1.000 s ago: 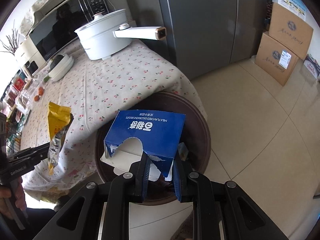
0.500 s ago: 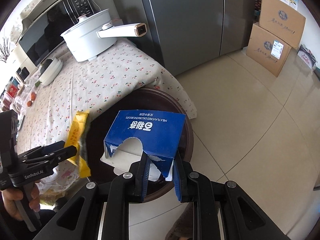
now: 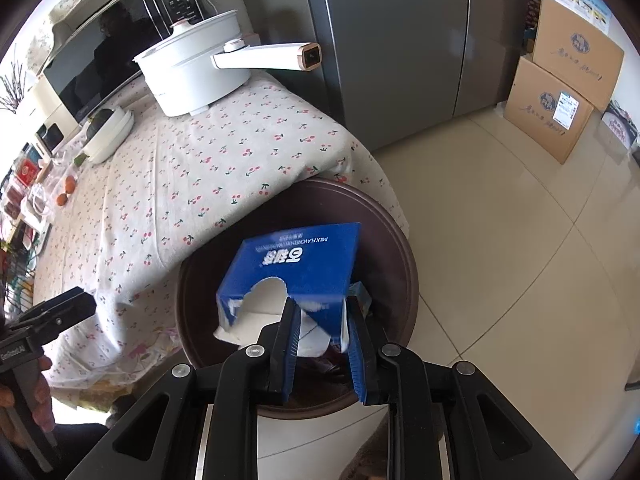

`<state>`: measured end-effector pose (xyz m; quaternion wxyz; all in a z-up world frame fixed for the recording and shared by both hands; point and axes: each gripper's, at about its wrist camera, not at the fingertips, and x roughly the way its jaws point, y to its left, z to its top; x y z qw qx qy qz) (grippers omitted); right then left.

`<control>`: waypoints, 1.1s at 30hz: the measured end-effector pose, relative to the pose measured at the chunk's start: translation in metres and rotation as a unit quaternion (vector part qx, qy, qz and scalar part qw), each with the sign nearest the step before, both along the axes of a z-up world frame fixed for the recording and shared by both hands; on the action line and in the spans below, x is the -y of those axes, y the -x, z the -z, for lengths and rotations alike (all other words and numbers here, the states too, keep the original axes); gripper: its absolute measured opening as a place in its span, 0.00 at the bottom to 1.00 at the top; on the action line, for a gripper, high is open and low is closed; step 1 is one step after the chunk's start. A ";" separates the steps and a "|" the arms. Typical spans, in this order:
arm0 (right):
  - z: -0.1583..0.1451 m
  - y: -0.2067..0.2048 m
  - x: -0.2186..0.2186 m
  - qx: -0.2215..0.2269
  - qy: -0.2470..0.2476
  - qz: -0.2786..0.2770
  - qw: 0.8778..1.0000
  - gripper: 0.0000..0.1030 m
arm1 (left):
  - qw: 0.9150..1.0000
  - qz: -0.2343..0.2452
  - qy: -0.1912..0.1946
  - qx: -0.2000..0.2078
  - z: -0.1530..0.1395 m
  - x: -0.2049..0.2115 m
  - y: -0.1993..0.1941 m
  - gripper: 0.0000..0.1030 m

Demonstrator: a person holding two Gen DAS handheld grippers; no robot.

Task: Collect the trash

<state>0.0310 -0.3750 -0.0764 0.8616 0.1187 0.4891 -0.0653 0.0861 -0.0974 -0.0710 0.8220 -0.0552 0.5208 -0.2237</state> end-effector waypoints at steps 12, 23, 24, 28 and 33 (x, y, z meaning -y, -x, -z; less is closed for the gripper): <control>-0.005 -0.010 -0.024 -0.004 -0.009 0.010 1.000 1.00 | 0.997 -0.057 -0.040 0.032 -0.019 -0.040 0.013 0.99; -0.043 0.014 -0.086 0.066 0.065 -0.066 0.994 1.00 | 0.986 -0.121 -0.055 0.097 -0.049 -0.078 0.046 0.99; -0.048 0.017 -0.093 0.080 0.076 -0.072 0.991 1.00 | 0.985 -0.129 -0.054 0.102 -0.051 -0.081 0.050 0.99; -0.062 0.034 -0.113 0.130 0.108 -0.084 0.982 1.00 | 0.976 -0.164 -0.058 0.129 -0.058 -0.092 0.068 0.99; -0.070 0.048 -0.130 0.168 0.119 -0.093 0.974 1.00 | 0.971 -0.185 -0.060 0.140 -0.059 -0.101 0.082 0.99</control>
